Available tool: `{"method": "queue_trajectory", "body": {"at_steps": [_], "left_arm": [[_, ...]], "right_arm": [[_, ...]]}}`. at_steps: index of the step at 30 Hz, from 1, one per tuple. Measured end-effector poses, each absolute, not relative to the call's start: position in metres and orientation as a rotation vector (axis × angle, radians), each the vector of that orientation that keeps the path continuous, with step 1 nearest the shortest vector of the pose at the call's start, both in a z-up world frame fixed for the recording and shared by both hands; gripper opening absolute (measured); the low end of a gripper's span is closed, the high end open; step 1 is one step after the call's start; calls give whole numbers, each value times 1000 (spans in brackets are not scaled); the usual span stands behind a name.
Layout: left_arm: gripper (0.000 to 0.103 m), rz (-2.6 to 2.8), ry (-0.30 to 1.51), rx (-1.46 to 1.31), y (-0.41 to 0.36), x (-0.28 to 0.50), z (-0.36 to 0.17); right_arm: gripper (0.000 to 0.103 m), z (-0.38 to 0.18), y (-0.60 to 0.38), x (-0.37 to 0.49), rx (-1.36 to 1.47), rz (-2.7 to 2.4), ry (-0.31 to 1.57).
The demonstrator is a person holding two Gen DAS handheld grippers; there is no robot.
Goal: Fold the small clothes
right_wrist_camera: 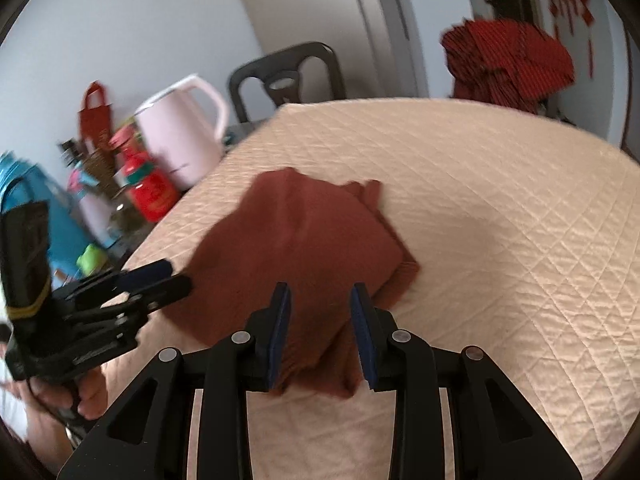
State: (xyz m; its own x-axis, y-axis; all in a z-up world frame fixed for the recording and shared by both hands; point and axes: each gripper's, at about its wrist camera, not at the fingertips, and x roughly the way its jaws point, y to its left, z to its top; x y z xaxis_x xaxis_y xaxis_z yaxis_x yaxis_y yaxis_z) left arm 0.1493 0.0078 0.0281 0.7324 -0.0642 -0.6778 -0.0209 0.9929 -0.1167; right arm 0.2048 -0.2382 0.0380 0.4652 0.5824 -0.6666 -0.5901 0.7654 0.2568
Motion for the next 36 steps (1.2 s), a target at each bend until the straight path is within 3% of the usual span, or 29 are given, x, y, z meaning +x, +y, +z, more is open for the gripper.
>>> {"method": "queue_trajectory", "body": {"at_steps": [3, 7, 22, 25, 30, 32, 36], "left_arm": [[44, -15, 750, -120, 8, 144, 26], [44, -8, 789, -121, 8, 146, 13], [48, 21, 817, -80, 0, 132, 9], [49, 20, 826, -57, -1, 125, 11], [58, 41, 837, -31, 0, 110, 7], [58, 52, 841, -21, 2, 104, 6], [63, 68, 848, -6, 4, 96, 2]], "right_arm": [[31, 38, -233, 195, -48, 738, 801], [19, 21, -229, 196, -77, 735, 842], [19, 16, -243, 184, -67, 730, 883], [23, 21, -250, 172, -83, 732, 875], [27, 23, -263, 154, -126, 705, 866], [45, 21, -265, 148, -160, 688, 858], [47, 11, -268, 139, -207, 668, 861]]}}
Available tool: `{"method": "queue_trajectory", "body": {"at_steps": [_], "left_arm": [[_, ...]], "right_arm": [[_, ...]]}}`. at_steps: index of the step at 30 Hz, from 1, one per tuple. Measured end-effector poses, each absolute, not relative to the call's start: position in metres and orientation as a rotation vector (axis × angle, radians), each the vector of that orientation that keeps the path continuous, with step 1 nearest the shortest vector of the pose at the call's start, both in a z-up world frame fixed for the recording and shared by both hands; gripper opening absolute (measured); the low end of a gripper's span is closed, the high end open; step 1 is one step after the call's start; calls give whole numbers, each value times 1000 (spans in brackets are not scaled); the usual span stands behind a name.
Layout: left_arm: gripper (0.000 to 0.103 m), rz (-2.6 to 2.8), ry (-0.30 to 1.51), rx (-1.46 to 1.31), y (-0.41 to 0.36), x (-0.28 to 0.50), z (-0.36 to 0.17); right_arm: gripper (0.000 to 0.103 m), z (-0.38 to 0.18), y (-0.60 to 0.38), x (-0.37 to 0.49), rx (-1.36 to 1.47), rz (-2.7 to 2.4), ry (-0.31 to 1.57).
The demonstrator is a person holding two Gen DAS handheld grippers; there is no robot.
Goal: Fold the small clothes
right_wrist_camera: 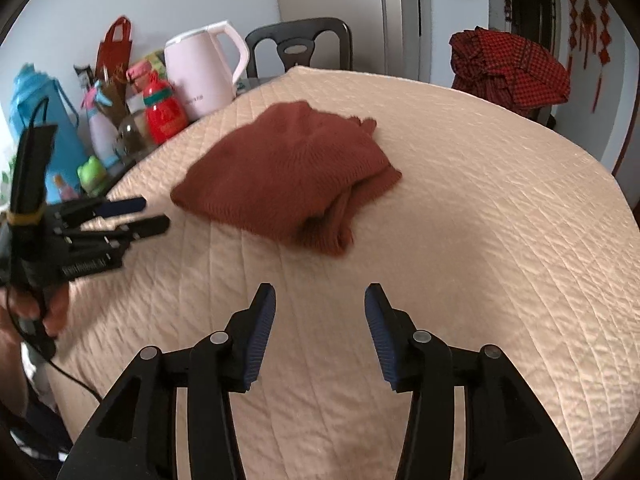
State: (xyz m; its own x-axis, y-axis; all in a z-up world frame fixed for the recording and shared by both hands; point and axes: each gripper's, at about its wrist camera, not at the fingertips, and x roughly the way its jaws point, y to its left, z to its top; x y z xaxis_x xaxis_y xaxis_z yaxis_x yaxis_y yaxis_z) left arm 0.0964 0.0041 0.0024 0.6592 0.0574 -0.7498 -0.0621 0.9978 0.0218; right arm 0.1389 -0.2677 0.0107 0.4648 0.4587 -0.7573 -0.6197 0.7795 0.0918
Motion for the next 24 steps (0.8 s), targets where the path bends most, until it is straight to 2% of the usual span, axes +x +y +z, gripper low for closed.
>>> {"method": "queue_trajectory", "body": {"at_steps": [2, 12, 17, 24], "left_arm": [[66, 67, 856, 5, 4, 96, 0], [68, 84, 903, 1, 15, 103, -15], [76, 92, 896, -5, 18, 103, -18], [80, 92, 899, -24, 19, 104, -18]], "right_arm": [[47, 6, -269, 140, -209, 660, 873], [47, -7, -265, 146, -225, 621, 888], [48, -11, -260, 145, -255, 622, 883], [51, -13, -256, 145, -274, 613, 880]]}}
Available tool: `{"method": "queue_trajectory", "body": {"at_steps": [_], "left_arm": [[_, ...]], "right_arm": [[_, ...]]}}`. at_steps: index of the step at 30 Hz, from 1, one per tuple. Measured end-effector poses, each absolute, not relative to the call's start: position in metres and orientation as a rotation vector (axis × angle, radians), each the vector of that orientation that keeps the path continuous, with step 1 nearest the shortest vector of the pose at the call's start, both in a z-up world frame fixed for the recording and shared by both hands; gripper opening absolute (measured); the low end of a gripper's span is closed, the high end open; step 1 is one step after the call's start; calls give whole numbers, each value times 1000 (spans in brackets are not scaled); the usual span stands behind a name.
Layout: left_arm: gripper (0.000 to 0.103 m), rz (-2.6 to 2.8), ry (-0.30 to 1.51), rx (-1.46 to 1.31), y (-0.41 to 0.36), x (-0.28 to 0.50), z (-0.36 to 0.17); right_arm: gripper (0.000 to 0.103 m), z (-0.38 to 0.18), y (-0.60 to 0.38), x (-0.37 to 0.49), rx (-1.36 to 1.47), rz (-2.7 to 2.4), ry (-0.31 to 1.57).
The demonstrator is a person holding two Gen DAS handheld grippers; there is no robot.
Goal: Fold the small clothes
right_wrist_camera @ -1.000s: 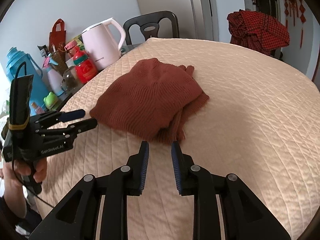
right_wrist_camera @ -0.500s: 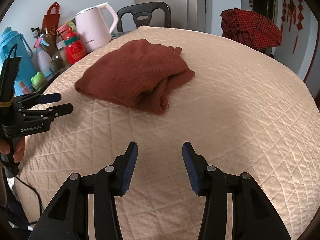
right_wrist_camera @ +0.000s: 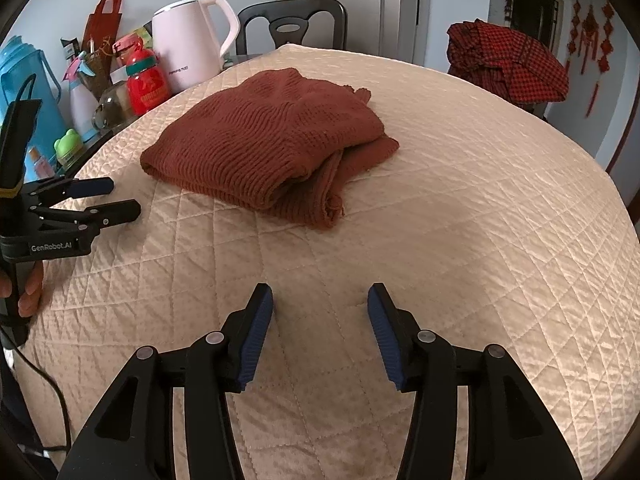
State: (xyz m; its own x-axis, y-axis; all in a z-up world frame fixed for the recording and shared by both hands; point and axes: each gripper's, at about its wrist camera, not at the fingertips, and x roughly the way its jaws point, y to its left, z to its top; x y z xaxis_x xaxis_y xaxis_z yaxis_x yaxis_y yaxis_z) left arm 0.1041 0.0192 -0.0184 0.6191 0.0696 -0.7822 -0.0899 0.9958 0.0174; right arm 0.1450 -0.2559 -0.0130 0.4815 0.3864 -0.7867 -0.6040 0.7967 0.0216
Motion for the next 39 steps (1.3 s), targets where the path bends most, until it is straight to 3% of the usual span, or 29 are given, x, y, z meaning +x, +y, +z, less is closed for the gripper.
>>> {"method": "queue_trajectory", "body": {"at_steps": [39], "left_arm": [[85, 98, 901, -30, 23, 104, -21]], "right_arm": [[53, -14, -254, 146, -275, 608, 881]]}}
